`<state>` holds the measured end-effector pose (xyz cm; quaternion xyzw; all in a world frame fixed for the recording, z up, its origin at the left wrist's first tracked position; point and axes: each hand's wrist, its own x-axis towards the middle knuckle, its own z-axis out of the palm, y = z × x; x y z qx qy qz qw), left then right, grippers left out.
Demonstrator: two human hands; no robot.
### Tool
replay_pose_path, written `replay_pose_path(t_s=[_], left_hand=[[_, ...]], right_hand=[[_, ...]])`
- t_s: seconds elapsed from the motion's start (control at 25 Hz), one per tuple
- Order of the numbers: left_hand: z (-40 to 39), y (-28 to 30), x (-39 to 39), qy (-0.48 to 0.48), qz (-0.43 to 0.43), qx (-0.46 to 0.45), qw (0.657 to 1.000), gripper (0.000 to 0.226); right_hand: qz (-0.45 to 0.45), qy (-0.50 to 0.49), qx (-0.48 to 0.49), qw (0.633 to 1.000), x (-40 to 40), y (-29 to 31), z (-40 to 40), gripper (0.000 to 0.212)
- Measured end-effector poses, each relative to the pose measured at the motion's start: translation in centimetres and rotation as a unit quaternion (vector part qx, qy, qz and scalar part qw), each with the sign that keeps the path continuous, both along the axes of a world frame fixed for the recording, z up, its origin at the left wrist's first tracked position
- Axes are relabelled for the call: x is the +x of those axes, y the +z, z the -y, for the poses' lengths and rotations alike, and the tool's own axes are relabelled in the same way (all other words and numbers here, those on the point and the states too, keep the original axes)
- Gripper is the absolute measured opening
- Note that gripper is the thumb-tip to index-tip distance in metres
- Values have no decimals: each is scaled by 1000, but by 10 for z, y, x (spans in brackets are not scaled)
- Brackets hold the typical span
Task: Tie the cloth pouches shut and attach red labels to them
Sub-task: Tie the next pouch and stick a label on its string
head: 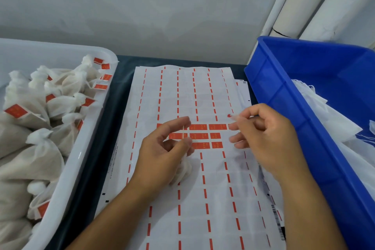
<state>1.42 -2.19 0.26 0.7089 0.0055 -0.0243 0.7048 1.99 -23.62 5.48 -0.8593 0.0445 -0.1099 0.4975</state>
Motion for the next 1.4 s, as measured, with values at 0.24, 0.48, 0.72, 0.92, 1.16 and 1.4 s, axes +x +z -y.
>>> replay_pose_path(t_s=[0.24, 0.48, 0.72, 0.92, 1.16, 1.4], left_hand=[[-7, 10, 2, -27, 31, -8, 999, 38], [-8, 15, 0, -87, 45, 1, 995, 40], [-6, 19, -2, -113, 41, -15, 993, 33], [-3, 19, -3, -98, 32, -15, 995, 28], [-1, 17, -2, -76, 27, 11, 997, 36], [1, 16, -4, -51, 38, 6, 998, 41]], right_hand=[[60, 117, 109, 985, -8, 1, -34, 13], [36, 175, 114, 977, -10, -10, -47, 24], [41, 156, 16, 987, -10, -12, -45, 25], [59, 159, -16, 985, -10, -13, -45, 29], [52, 175, 13, 983, -10, -12, -45, 25], [40, 176, 5, 984, -11, -12, -46, 23]])
